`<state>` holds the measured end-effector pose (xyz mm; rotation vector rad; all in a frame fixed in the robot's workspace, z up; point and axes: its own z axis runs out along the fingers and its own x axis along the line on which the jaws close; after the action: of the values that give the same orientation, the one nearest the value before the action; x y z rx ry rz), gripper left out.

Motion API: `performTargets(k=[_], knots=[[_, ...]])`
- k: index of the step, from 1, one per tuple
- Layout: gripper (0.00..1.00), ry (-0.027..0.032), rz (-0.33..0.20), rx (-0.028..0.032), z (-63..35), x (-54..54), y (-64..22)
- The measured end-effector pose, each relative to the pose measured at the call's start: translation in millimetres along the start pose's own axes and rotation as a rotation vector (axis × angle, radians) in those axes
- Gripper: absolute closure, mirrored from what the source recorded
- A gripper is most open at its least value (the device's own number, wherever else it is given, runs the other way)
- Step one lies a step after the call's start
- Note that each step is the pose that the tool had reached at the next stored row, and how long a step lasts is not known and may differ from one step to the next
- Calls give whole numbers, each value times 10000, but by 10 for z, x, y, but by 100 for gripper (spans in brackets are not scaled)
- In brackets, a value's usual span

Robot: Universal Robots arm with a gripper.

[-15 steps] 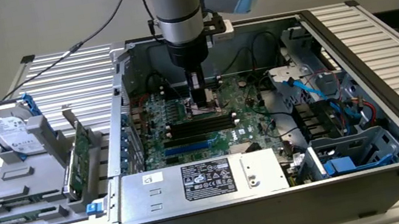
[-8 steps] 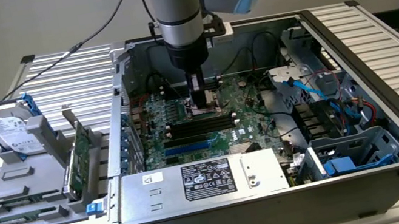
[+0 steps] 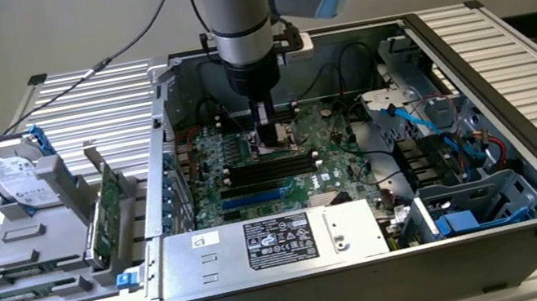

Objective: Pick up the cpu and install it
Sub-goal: 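Place the cpu into insertion slot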

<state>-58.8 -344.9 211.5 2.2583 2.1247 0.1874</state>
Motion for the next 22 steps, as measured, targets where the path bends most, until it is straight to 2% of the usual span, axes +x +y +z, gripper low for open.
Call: performTargets(k=[22], knots=[[45, -11, -11, -16, 80, -7, -32]])
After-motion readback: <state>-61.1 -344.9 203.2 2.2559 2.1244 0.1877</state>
